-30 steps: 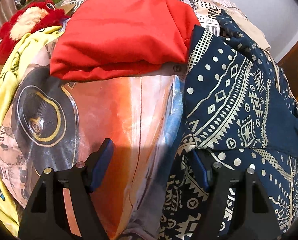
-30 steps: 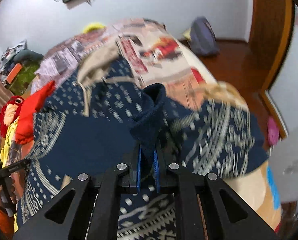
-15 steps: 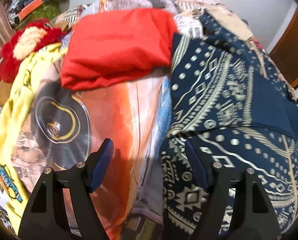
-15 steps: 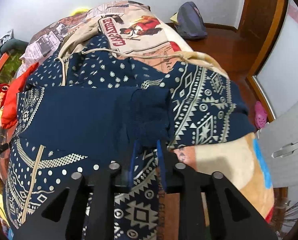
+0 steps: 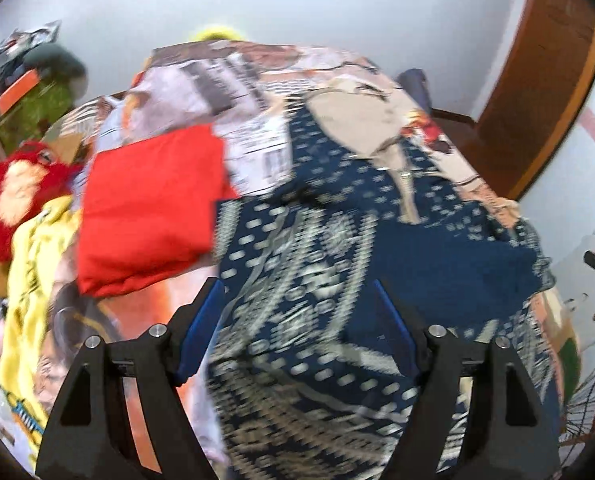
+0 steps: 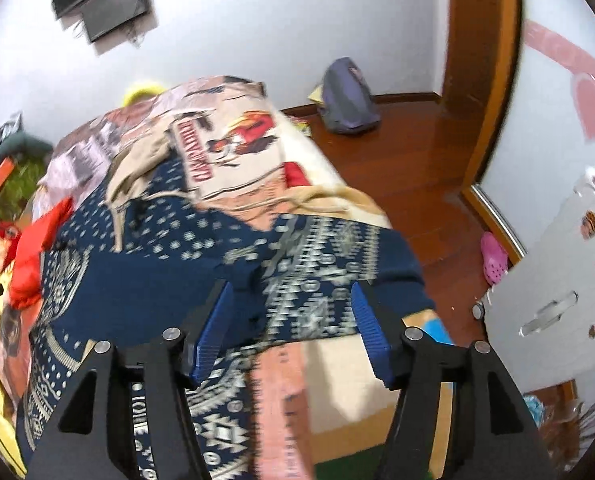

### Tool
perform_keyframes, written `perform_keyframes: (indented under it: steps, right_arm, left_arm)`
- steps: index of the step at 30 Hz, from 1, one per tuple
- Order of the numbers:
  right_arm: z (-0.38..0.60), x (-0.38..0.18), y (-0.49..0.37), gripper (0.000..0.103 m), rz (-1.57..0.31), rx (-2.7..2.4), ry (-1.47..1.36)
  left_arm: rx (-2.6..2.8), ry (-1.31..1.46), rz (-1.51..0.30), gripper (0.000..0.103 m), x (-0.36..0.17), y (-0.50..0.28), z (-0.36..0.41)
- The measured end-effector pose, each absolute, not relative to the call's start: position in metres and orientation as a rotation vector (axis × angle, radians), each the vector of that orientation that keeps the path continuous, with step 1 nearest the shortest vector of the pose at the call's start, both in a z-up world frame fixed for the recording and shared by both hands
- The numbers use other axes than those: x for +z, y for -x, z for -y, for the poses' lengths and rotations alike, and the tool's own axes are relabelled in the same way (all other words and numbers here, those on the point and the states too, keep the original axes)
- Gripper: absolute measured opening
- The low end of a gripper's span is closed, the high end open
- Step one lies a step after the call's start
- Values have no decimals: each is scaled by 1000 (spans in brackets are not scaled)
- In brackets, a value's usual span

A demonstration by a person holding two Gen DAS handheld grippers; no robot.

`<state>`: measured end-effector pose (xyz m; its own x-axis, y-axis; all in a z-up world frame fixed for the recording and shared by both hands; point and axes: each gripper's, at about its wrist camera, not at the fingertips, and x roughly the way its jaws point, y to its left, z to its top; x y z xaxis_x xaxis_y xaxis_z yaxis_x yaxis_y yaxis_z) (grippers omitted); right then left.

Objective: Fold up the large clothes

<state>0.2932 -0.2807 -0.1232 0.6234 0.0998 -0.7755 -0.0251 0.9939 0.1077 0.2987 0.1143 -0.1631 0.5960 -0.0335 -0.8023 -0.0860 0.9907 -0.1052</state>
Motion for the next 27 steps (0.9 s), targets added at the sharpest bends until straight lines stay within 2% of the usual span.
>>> perform_keyframes:
  steps: [5, 13, 19, 27]
  right_arm:
    - [323, -151, -296, 57, -958, 4, -176]
    - [368, -210, -311, 57, -1094, 29, -472]
    - [382, -236, -331, 58, -1097, 39, -669]
    - [402, -257, -362, 57, -1067, -45, -781]
  left_arm:
    - [-32, 98, -960, 77, -174, -324, -72]
    - [-108, 37, -1050, 77, -213, -352, -25]
    - [-125, 11, -1102, 77, -238, -363, -10]
    - [-105, -18, -1157, 77, -267, -367, -4]
